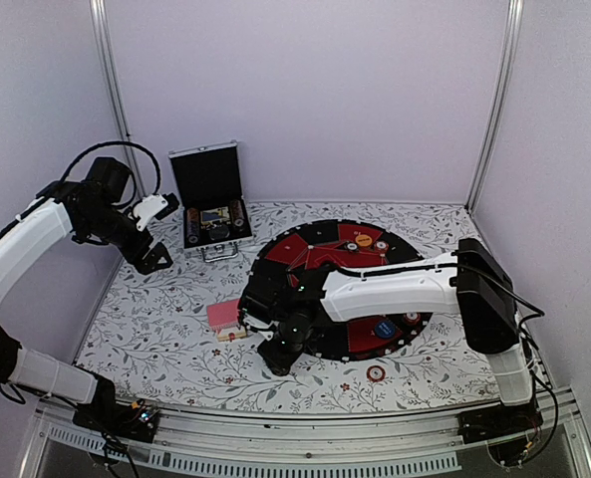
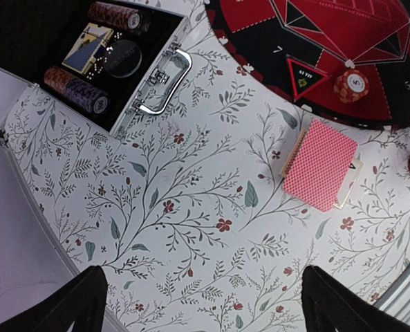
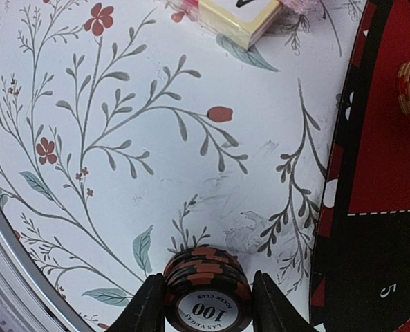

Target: Distribute texas hold em gaming equipment

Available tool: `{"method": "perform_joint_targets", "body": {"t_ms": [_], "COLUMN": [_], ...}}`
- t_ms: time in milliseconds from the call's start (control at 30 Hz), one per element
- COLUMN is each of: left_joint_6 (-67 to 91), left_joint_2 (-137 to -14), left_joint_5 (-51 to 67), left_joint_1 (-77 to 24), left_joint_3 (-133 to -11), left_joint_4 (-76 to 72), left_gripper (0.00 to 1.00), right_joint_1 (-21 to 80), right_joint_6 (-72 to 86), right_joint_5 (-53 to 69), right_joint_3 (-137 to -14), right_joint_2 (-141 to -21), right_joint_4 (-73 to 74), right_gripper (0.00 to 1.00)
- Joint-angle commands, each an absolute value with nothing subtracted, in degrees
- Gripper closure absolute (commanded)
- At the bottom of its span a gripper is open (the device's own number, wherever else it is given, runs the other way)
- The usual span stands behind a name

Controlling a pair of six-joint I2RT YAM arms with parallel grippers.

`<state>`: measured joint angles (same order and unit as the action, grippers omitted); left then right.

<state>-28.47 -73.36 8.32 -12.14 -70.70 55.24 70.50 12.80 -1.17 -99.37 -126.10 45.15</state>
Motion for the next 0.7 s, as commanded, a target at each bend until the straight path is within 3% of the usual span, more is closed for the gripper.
{"method": "perform_joint_targets", "body": {"t_ms": [0, 333, 667], "left_joint_6": [-28.8, -28.9, -29.1], "left_joint_2": [-73.1, -73.1, -72.8], "left_joint_5": [8.5, 8.4, 8.3], "left_joint_1": [-12.9, -13.0, -12.9], "left_joint_3": [-72.2, -72.3, -72.1], "left_joint_4": [55.9, 55.9, 55.9], "left_gripper": [0.00, 0.00, 0.00], "right_joint_1": [71.0, 70.0, 62.5], "right_joint_6": [12.8, 12.8, 11.2], "right_joint_5": [-2.0, -4.7, -5.8], "right_joint_3": [-101.8, -105.9, -106.0], "right_joint_2": [-125.0, -123.1, -122.9], "right_joint_4": [46.6, 49.6, 47.6], "right_gripper": [0.70, 0.73, 0.75]}}
